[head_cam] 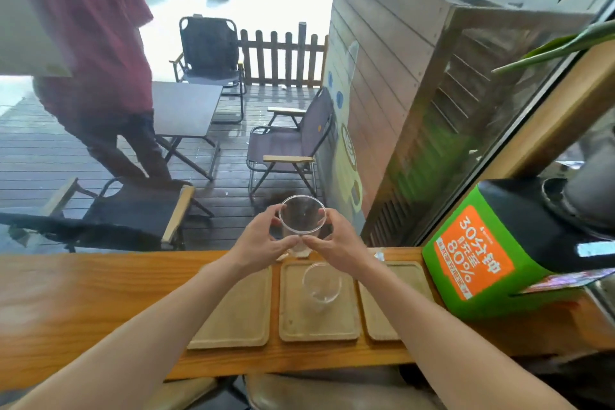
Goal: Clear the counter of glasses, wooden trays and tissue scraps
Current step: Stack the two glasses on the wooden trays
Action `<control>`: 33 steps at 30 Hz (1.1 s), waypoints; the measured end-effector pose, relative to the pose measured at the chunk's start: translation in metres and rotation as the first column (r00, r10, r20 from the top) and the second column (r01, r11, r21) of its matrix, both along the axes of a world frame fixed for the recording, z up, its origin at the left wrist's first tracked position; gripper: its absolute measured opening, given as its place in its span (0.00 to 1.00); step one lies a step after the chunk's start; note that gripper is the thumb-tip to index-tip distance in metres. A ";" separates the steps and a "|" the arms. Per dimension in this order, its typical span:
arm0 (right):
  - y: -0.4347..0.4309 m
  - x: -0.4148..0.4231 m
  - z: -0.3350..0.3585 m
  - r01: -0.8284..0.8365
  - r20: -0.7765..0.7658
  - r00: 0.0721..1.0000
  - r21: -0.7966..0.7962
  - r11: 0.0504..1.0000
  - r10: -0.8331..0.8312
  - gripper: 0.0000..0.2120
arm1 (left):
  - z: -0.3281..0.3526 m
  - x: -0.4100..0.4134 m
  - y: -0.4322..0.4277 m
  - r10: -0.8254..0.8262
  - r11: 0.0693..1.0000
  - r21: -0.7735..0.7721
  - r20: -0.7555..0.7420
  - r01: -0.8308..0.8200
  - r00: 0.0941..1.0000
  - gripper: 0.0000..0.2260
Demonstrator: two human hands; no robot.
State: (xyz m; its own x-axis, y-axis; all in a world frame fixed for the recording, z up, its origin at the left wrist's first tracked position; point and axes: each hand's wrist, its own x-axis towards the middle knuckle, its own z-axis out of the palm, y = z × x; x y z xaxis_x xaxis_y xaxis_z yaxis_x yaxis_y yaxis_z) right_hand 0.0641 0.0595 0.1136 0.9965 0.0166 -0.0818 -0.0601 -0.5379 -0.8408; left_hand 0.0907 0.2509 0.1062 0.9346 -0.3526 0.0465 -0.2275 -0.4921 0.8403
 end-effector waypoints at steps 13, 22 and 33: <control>-0.078 -0.023 -0.015 -0.041 -0.079 0.996 -0.028 0.999 0.039 0.29 | -0.020 -0.021 -0.067 0.015 0.999 0.052 -0.016 -0.014 1.000 0.25; -0.076 -0.033 -0.048 -0.092 -0.144 0.986 -0.018 0.996 0.089 0.25 | -0.060 -0.043 -0.061 0.093 0.992 0.097 -0.120 -0.082 0.988 0.26; -0.079 -0.032 -0.069 -0.130 -0.249 0.961 -0.037 0.991 0.117 0.28 | -0.083 -0.057 -0.065 0.141 0.982 0.144 -0.154 -0.119 0.978 0.26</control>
